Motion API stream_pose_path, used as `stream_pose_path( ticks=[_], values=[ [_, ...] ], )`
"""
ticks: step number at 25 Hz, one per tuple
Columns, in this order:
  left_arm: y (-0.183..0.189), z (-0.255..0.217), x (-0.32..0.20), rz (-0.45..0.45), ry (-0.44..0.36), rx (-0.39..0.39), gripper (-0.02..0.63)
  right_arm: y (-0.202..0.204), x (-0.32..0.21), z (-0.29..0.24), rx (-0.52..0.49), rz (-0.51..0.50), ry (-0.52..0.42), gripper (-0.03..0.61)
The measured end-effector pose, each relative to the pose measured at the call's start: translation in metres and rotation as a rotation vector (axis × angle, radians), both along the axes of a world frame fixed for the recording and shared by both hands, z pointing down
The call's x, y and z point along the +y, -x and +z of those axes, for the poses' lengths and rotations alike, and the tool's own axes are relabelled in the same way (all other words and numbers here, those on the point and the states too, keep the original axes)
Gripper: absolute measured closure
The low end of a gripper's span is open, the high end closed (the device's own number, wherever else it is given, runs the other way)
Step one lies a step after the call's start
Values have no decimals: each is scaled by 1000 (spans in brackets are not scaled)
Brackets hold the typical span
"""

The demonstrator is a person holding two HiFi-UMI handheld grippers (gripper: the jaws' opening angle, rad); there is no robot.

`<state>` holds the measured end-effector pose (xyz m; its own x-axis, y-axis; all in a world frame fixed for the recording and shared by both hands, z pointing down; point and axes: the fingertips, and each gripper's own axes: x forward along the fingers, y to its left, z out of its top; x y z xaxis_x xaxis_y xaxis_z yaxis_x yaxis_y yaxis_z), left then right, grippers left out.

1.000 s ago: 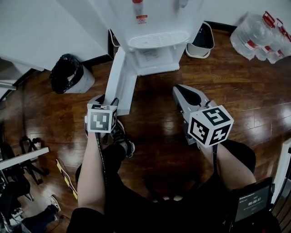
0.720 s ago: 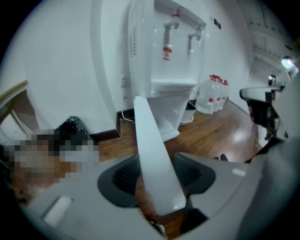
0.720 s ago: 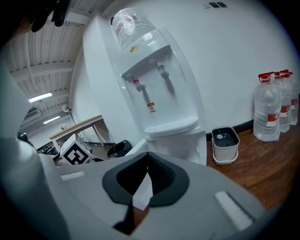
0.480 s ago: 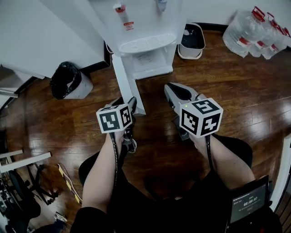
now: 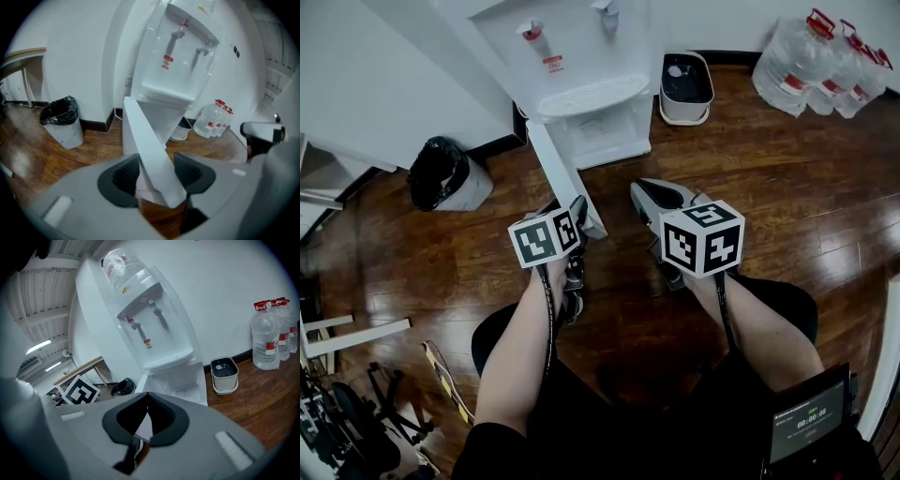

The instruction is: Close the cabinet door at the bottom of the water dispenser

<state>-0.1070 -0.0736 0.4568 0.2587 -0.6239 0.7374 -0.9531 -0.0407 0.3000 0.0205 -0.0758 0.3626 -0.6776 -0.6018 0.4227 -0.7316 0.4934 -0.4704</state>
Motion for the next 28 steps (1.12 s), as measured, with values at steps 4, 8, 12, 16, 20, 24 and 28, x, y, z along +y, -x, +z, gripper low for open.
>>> stream_pose_path(
  ticks=[4, 8, 12, 16, 20, 24, 28],
  values=[
    [-6, -3, 2, 2, -7, 19, 360, 4, 10, 13, -32, -16, 81, 574],
    [-8, -8, -1, 12, 2, 33, 389, 10, 19, 21, -39, -48, 133, 574],
    [-18, -7, -7, 51, 13, 58, 414, 12, 14, 32, 33, -57, 114, 574],
    [-29, -6, -11, 89, 10, 54, 417, 9, 8, 38, 60, -55, 110, 572],
    [-41, -6, -18, 120, 3, 57, 413, 3, -2, 40, 61, -7, 119, 571],
    [-48, -6, -22, 143, 0, 73, 411, 3, -6, 43, 82, -3, 118, 522],
    [-55, -6, -27, 162, 4, 95, 411, 2, -4, 61, 94, -8, 184, 503]
  ],
)
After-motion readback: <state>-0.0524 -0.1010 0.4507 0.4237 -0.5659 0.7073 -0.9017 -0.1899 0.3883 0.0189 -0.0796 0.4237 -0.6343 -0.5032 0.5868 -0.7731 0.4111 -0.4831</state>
